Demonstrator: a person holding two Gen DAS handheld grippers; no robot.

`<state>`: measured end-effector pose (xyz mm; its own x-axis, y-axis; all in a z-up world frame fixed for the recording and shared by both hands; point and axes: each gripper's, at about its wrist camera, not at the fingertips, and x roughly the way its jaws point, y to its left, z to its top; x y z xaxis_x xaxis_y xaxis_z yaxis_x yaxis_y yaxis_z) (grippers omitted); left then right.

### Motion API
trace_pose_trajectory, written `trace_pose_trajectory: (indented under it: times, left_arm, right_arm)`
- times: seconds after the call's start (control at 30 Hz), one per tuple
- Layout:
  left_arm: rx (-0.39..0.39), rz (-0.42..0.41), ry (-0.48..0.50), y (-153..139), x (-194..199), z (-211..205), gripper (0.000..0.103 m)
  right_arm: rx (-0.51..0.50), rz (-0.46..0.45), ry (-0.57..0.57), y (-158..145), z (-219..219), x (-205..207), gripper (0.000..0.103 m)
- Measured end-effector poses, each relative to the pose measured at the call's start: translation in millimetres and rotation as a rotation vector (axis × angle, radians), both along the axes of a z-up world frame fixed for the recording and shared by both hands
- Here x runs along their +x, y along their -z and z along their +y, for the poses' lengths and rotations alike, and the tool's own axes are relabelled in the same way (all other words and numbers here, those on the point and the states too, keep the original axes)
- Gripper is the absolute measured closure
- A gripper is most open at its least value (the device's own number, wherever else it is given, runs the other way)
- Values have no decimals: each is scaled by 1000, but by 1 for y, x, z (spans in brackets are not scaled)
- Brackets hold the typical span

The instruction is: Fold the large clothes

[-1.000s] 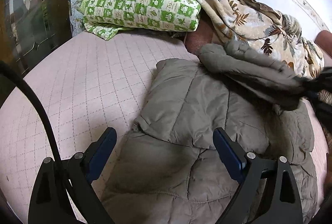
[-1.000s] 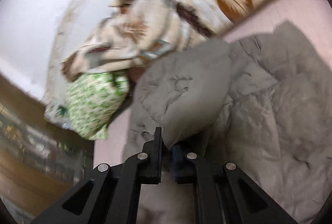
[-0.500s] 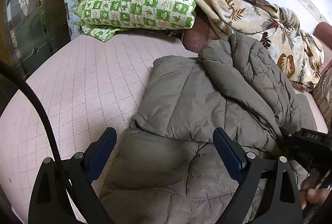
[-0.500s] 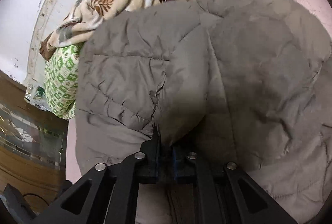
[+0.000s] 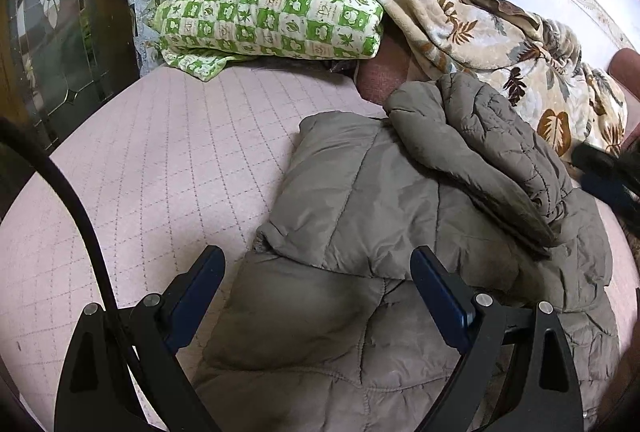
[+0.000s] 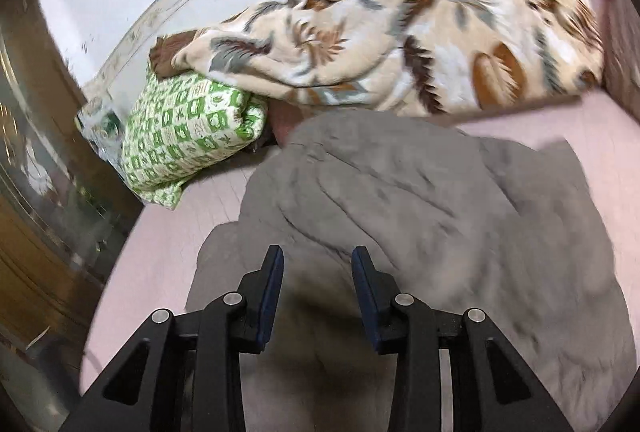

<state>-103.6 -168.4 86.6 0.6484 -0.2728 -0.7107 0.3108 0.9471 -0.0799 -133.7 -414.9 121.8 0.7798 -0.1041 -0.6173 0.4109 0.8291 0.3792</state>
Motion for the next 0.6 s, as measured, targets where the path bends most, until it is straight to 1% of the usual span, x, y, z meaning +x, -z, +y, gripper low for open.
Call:
trace_pose_trajectory:
  times: [0.03, 0.07, 0.1, 0.17, 0.2, 0.23, 0.33, 0.37, 0.4, 0.43, 0.47, 0.53, 0.57, 0.6]
  left_arm:
    - [1, 1, -2, 0, 0, 0, 10]
    - [3, 2, -6, 1, 1, 1, 10]
    - [6, 2, -9, 1, 2, 1, 10]
    - [13, 5, -10, 3, 4, 0, 10]
    - [18, 9, -10, 4, 6, -1, 10]
    - [18, 14, -10, 6, 7, -1, 10]
    - [23, 28, 0, 9, 10, -6, 10]
    - [23, 27, 3, 9, 10, -8, 10]
    - [24, 24, 4, 9, 10, -10, 10]
    - [24, 18, 8, 8, 10, -13, 10]
    - [25, 14, 11, 7, 10, -14, 10]
    - [24, 3, 18, 6, 9, -19, 10]
    - [29, -1, 21, 7, 10, -23, 10]
    - [37, -3, 27, 8, 10, -27, 10]
  right_arm:
    - [-12, 21, -6, 6, 3, 14, 64]
    - [-34, 53, -12, 20, 8, 31, 64]
    - [-43, 116, -35, 39, 13, 48, 64]
    - [-45, 225, -77, 75, 21, 69, 64]
    - [-52, 242, -89, 89, 25, 72, 64]
    - [-59, 229, -87, 90, 25, 69, 64]
    - [21, 177, -116, 76, 13, 54, 64]
    - [44, 145, -125, 65, 7, 44, 64]
    - [37, 99, -124, 52, 2, 32, 64]
    - [11, 74, -112, 41, -2, 23, 64]
    - [-30, 57, -90, 29, -11, 14, 64]
    - [-85, 38, -23, 17, -32, -2, 64]
    - [-110, 51, 14, 16, -44, -7, 63]
    - [-125, 84, 42, 20, -56, -10, 63]
